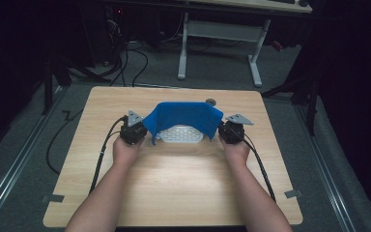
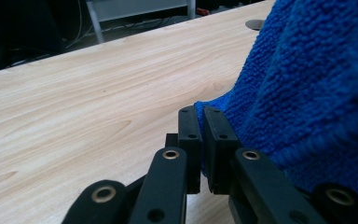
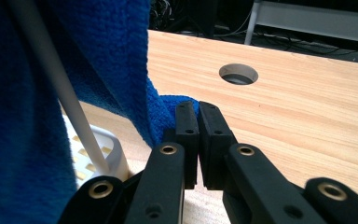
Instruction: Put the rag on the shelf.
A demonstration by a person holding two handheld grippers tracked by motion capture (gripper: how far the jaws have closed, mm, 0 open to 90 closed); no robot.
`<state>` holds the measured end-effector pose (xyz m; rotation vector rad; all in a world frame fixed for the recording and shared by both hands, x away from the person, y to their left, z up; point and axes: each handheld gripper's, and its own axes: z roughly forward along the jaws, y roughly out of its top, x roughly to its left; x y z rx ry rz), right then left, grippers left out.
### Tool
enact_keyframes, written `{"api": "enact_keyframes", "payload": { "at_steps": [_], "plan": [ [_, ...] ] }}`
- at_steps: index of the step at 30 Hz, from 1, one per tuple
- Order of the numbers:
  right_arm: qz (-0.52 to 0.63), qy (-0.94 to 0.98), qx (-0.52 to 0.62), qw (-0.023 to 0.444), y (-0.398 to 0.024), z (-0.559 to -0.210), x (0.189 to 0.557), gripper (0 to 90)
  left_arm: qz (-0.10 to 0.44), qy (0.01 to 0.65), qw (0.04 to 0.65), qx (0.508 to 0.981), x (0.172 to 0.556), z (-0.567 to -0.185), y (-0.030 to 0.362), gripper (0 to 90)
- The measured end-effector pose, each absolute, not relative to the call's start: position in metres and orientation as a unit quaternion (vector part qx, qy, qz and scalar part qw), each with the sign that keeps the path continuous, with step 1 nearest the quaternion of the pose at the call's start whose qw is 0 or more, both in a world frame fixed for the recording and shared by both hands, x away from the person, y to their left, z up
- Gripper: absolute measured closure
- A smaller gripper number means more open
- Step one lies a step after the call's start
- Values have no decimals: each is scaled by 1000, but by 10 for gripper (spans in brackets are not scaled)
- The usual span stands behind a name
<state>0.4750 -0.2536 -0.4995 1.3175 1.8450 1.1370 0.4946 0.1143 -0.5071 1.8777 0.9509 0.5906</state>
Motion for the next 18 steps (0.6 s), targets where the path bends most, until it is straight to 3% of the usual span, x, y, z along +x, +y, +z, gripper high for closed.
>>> {"api": "enact_keyframes", "payload": {
  "at_steps": [7, 18],
  "plan": [
    [428, 691, 503, 295, -256, -497, 473, 758, 241, 394, 457, 760, 492, -505, 115, 701],
    [422, 681, 521, 294, -265, -502, 464, 697, 244, 403, 449, 759, 486, -512, 121, 689]
  ]
}}
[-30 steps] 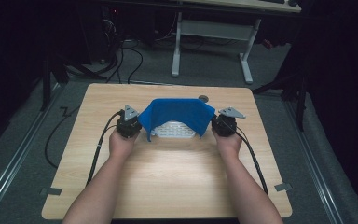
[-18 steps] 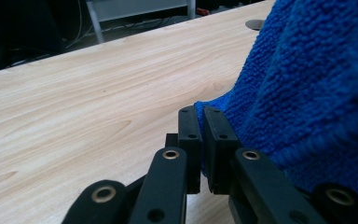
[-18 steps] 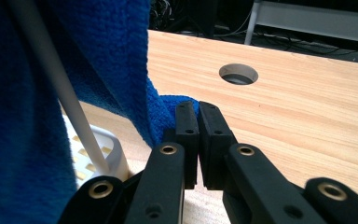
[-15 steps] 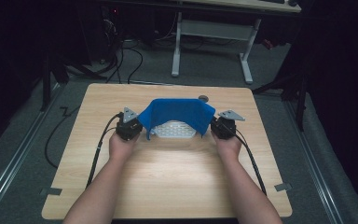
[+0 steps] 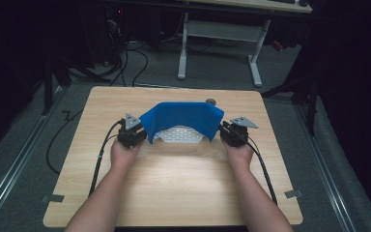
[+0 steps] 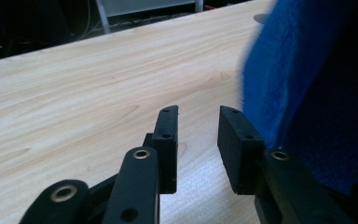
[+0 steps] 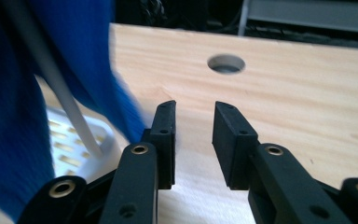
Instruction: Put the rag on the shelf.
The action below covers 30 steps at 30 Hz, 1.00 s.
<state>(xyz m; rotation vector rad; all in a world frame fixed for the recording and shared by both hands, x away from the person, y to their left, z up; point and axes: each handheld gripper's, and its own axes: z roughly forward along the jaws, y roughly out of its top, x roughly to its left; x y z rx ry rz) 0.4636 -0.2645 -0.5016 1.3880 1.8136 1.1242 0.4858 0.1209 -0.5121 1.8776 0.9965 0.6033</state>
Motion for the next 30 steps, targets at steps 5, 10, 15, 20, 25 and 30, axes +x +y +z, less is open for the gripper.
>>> {"api": "enact_keyframes", "payload": {
  "at_steps": [5, 10, 15, 20, 25, 30],
  "plan": [
    [411, 684, 526, 293, -268, -505, 463, 696, 244, 400, 446, 763, 484, -512, 120, 688],
    [410, 682, 527, 298, -273, -509, 459, 697, 249, 402, 449, 758, 481, -508, 121, 680],
    [403, 686, 527, 298, -275, -510, 455, 696, 256, 411, 451, 750, 477, -510, 127, 675],
    [402, 692, 517, 304, -272, -508, 450, 696, 262, 419, 449, 744, 471, -509, 133, 669],
    [402, 694, 511, 310, -274, -506, 438, 692, 266, 426, 449, 739, 460, -505, 142, 662],
    [404, 695, 503, 317, -276, -503, 426, 678, 260, 439, 452, 732, 448, -506, 150, 657]
  ]
}}
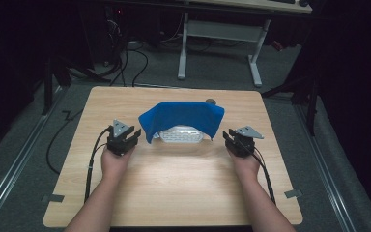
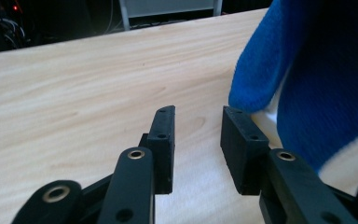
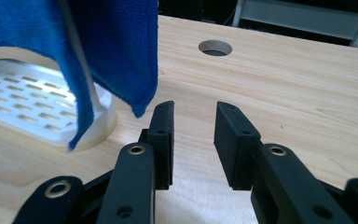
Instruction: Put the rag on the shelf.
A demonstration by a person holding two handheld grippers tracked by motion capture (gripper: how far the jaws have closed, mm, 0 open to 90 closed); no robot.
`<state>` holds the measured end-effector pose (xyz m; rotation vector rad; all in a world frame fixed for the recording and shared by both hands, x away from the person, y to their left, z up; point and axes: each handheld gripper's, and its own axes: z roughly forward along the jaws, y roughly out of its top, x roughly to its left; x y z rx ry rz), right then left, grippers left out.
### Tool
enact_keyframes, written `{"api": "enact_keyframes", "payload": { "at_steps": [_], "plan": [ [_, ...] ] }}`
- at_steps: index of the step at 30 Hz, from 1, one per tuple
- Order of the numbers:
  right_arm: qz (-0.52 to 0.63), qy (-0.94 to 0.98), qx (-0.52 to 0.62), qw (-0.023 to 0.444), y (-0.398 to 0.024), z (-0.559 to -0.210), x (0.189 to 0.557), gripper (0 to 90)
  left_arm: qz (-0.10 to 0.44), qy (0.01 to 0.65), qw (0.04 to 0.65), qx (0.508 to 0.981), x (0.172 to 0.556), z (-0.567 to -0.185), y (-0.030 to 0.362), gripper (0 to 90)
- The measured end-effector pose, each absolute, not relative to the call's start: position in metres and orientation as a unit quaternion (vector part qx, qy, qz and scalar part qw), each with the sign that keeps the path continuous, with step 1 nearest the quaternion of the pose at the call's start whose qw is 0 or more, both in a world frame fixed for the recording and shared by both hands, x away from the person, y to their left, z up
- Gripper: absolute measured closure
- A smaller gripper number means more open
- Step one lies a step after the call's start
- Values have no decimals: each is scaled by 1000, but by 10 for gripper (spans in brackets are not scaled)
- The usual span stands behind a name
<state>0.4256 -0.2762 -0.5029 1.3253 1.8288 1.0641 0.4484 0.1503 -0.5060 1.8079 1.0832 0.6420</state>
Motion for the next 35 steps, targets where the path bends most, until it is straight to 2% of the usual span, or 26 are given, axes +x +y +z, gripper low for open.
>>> {"api": "enact_keyframes", "payload": {
  "at_steps": [10, 20, 24, 28, 35],
  "plan": [
    [406, 700, 490, 324, -278, -499, 385, 636, 242, 429, 442, 750, 406, -516, 156, 626],
    [397, 708, 484, 326, -285, -500, 326, 574, 238, 405, 421, 776, 340, -525, 161, 534],
    [379, 723, 484, 315, -288, -508, 291, 549, 199, 429, 432, 768, 316, -523, 172, 487],
    [378, 724, 485, 312, -290, -509, 279, 543, 203, 425, 426, 772, 312, -523, 173, 479],
    [367, 727, 491, 309, -289, -514, 283, 529, 205, 422, 423, 775, 315, -525, 171, 468]
  ]
}}
